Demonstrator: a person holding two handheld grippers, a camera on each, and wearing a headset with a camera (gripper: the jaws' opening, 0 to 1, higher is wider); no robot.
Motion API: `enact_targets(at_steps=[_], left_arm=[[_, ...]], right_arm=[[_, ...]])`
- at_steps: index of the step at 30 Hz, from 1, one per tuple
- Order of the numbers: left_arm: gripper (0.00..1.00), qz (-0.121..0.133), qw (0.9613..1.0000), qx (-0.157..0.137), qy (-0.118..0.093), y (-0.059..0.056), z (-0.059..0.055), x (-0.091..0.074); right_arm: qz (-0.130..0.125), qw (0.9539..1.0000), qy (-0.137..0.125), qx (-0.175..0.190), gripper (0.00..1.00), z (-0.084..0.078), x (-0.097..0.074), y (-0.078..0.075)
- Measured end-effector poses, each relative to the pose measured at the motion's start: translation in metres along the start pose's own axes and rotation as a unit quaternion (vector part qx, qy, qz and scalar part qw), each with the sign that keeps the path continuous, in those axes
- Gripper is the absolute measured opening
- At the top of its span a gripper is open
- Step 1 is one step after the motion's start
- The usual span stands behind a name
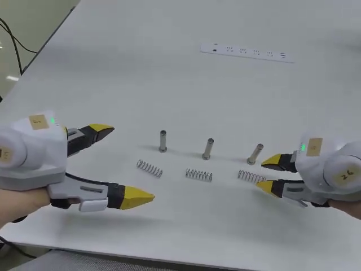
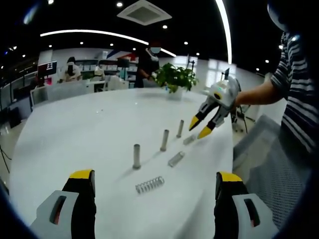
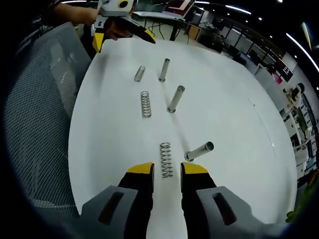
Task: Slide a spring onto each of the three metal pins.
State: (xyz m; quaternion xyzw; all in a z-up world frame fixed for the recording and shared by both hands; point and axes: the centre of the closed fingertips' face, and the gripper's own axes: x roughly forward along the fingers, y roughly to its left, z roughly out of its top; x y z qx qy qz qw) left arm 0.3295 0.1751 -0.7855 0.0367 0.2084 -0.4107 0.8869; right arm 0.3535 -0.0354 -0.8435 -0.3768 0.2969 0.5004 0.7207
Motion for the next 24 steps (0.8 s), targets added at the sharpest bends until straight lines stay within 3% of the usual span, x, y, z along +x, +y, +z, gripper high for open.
enact_targets(at_steps=[14,24], left_arm=[[0.98,-0.010,0.9999,0.001,0.004,-0.007,-0.001,-0.002],[0.98,-0.020,0.9997,0.004,0.009,-0.012,-0.001,-0.001]], right_arm=[[0.012,0.9997,0.020,0.000,0.11,-0.009,0.010,-0.001],[0.023,0.9995,0.018,0.009,0.08,-0.011,0.016,-0.002]])
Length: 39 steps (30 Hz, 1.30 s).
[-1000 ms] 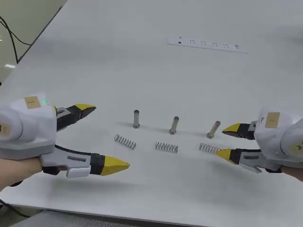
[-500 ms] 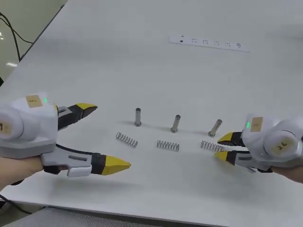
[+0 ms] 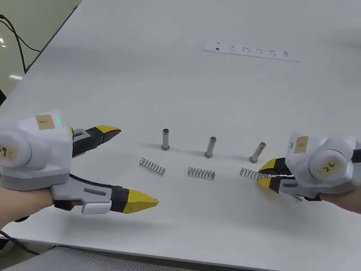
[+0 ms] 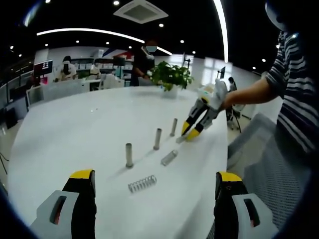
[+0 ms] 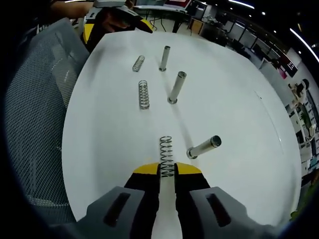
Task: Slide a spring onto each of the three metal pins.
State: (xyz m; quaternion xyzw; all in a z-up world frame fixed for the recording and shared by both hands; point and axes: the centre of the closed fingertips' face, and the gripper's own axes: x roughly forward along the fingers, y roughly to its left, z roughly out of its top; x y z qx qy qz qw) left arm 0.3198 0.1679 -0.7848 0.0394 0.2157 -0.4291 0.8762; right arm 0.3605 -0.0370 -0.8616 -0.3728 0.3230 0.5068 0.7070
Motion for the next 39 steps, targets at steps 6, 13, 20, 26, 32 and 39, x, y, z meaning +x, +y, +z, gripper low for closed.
enact_targets(at_steps=[6,13,20,26,32,39], left_arm=[[0.97,-0.005,1.0000,-0.001,0.005,-0.002,-0.002,0.000],[0.94,-0.021,0.9997,0.000,0.010,-0.010,-0.003,0.002],[0.85,-0.047,0.9987,-0.015,0.012,-0.019,-0.001,0.004],[0.77,-0.071,0.9973,-0.013,0.016,-0.027,0.003,0.011],[0.73,-0.096,0.9953,-0.004,0.016,-0.036,0.011,0.022],[0.62,-0.126,0.9919,0.005,0.016,-0.050,0.014,0.038]], right_arm=[[0.003,1.0000,-0.007,-0.001,0.08,0.005,-0.006,0.003],[0.004,0.9999,-0.011,-0.009,0.07,0.008,-0.012,0.006],[0.010,0.9994,-0.033,-0.001,0.07,0.018,-0.021,0.010],[0.024,0.9983,-0.051,-0.016,0.07,0.027,-0.028,0.017],[0.033,0.9963,-0.071,-0.035,0.07,0.041,-0.034,0.025],[0.040,0.9941,-0.092,-0.041,0.07,0.056,-0.038,0.029]])
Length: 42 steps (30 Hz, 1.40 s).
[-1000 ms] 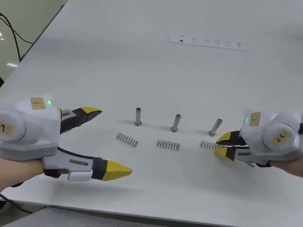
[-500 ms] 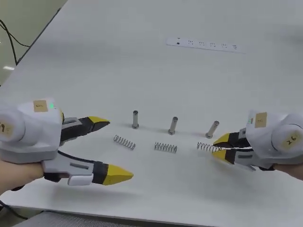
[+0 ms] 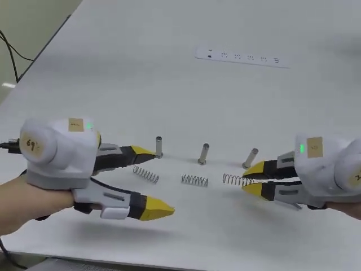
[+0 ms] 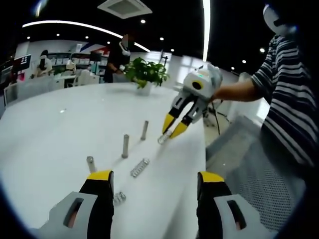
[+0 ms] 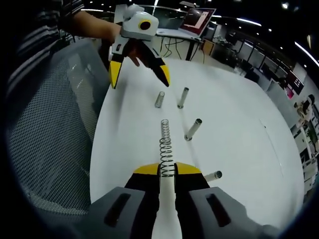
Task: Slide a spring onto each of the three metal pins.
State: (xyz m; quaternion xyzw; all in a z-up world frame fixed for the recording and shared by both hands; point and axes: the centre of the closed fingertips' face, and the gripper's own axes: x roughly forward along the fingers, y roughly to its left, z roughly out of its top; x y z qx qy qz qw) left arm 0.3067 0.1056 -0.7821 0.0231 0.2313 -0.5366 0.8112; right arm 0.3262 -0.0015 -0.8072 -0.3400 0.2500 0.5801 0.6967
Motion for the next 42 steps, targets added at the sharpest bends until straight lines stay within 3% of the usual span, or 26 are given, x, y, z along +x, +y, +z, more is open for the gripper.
enact_targets(at_steps=[7,12,19,23,33,42], left_arm=[[0.56,-0.040,0.9989,0.023,0.011,-0.019,0.003,0.026],[0.49,-0.070,0.9960,0.052,0.019,-0.031,0.011,0.044],[0.41,-0.087,0.9942,0.063,0.008,-0.029,0.024,0.055],[0.36,-0.089,0.9947,0.049,-0.017,-0.024,0.034,0.058],[0.20,-0.102,0.9927,0.046,-0.046,-0.022,0.041,0.061],[0.10,-0.107,0.9914,0.062,-0.041,-0.026,0.038,0.070]], right_arm=[[0.010,0.9999,-0.012,-0.007,0.07,0.011,0.001,0.008],[0.013,0.9997,-0.022,-0.007,0.07,0.017,0.001,0.011],[0.013,0.9994,-0.031,-0.006,0.07,0.023,0.000,0.012],[0.013,0.9994,-0.031,-0.006,0.07,0.024,0.000,0.012],[0.013,0.9982,-0.056,0.013,0.07,0.035,-0.008,0.007],[0.018,0.9984,-0.053,0.004,0.07,0.037,-0.007,0.010]])
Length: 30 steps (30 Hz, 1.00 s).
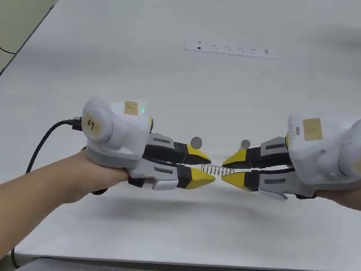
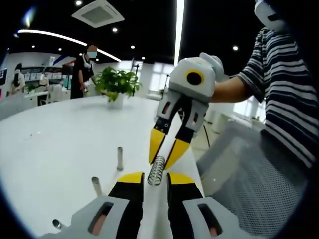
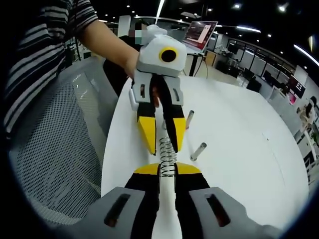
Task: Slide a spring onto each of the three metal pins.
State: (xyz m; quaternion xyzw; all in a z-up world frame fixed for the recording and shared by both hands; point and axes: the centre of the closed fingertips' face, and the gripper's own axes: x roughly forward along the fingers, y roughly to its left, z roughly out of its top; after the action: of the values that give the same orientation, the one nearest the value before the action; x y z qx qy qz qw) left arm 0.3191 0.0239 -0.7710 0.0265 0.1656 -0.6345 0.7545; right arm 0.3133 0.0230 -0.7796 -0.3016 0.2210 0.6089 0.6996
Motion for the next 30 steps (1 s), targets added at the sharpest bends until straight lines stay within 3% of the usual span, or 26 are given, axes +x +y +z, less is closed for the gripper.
enact_targets(at_steps=[4,30], left_arm=[[0.04,-0.003,1.0000,0.006,0.005,0.000,-0.003,0.001],[0.03,-0.029,0.9993,0.007,0.023,-0.011,-0.010,0.004]], right_arm=[[0.002,1.0000,0.007,-0.005,0.07,-0.002,0.001,0.001],[0.016,0.9997,0.014,0.011,0.08,-0.008,0.003,0.011]])
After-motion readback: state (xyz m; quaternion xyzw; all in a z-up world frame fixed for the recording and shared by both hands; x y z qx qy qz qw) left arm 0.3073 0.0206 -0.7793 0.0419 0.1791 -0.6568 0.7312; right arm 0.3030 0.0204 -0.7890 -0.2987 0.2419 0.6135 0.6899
